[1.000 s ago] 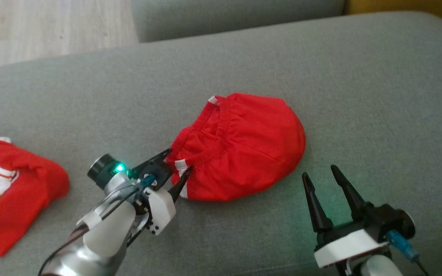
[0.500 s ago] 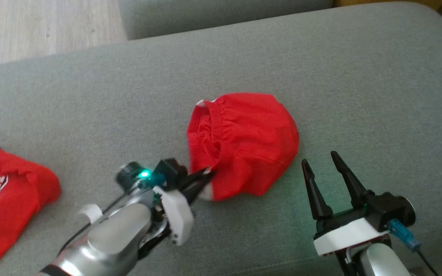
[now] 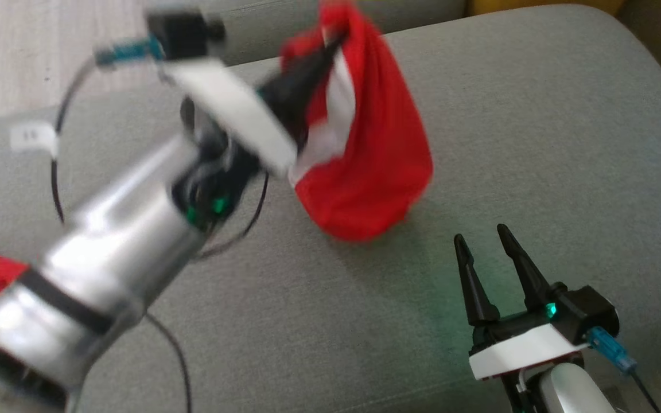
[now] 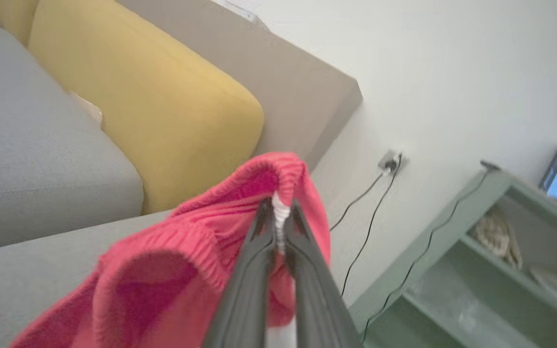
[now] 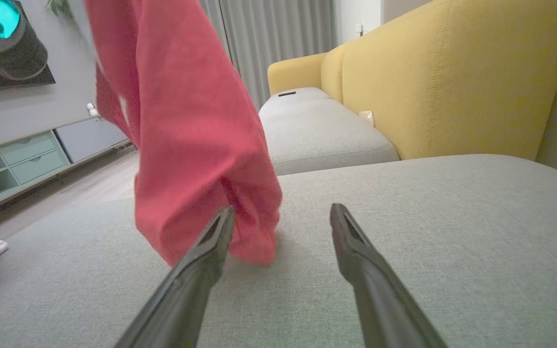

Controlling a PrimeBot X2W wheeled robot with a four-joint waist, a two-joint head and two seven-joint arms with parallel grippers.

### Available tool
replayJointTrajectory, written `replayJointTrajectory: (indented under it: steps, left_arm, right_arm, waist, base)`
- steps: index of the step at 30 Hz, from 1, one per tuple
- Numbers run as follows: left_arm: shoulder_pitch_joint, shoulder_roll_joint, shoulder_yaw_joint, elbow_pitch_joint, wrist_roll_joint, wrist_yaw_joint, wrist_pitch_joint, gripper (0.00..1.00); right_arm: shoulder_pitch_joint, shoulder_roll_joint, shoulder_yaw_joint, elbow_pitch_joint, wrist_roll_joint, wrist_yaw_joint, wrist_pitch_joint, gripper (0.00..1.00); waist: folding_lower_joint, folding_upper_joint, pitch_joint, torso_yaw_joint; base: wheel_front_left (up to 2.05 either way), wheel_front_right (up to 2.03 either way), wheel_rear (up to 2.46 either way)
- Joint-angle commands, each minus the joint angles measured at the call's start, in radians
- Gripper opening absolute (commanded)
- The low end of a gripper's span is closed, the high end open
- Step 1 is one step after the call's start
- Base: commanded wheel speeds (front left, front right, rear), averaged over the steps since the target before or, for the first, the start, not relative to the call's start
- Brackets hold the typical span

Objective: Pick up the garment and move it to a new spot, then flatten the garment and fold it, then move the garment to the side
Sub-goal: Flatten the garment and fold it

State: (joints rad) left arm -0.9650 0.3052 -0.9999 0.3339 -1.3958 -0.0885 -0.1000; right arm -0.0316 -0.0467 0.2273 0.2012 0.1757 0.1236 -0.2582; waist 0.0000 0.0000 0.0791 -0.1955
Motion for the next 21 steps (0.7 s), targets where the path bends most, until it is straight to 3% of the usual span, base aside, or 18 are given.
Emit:
replayJointTrajectory:
  steps: [1, 5, 8, 11, 16, 19, 20, 21]
  left_arm:
    - [-0.083, -0.001, 0.075, -0.004, -0.025, 0.027, -0.013, 0.0]
    - [-0.098, -0.066, 0.132, 0.084, -0.1, 0.154, -0.009, 0.0]
    - [-0.037, -0.059, 0.093, 0.139, -0.094, 0.195, 0.01, 0.0]
    - [0.067, -0.028, 0.026, 0.184, -0.056, 0.203, 0.003, 0.0]
    - [0.197, 0.008, -0.106, 0.195, 0.071, 0.173, -0.067, 0.0]
    - [0.264, 0.024, -0.205, 0.188, 0.208, 0.162, -0.13, 0.0]
    - [0.288, 0.023, -0.22, 0.186, 0.238, 0.163, -0.139, 0.36]
    - [0.3, 0.024, -0.236, 0.179, 0.291, 0.161, -0.148, 0.81]
  right_arm:
    - [-0.037, -0.004, 0.027, -0.038, 0.007, 0.007, -0.004, 1.0]
    - [-0.041, -0.004, 0.027, -0.038, 0.013, 0.007, -0.004, 1.0]
    - [-0.045, -0.004, 0.031, -0.038, 0.016, 0.007, -0.004, 1.0]
    - [-0.046, -0.004, 0.037, -0.043, 0.021, 0.007, -0.004, 1.0]
    - [-0.042, -0.004, 0.038, -0.047, 0.032, 0.007, -0.004, 1.0]
    - [-0.039, -0.004, 0.02, -0.049, 0.078, 0.007, -0.004, 1.0]
    - [-0.04, -0.004, 0.016, -0.05, 0.076, 0.007, -0.004, 1.0]
    - [-0.041, -0.004, 0.012, -0.051, 0.075, 0.007, -0.004, 1.0]
  waist:
    - [0.0, 0.0, 0.0, -0.012]
    - [0.0, 0.0, 0.0, -0.028]
    - [0.0, 0.0, 0.004, -0.038]
    - [0.0, 0.0, 0.011, -0.048]
    - [0.0, 0.0, 0.022, -0.047]
    - [0.0, 0.0, 0.026, -0.033]
    - [0.0, 0.0, 0.027, -0.027]
    - [0.0, 0.0, 0.027, -0.02]
  base:
    - [0.0, 0.0, 0.0]
    - [0.0, 0.0, 0.0]
    - [0.0, 0.0, 0.0]
    - [0.0, 0.0, 0.0]
    - [0.0, 0.0, 0.0]
    - [0.0, 0.0, 0.0]
    - [0.0, 0.0, 0.0]
    - [0.0, 0.0, 0.0]
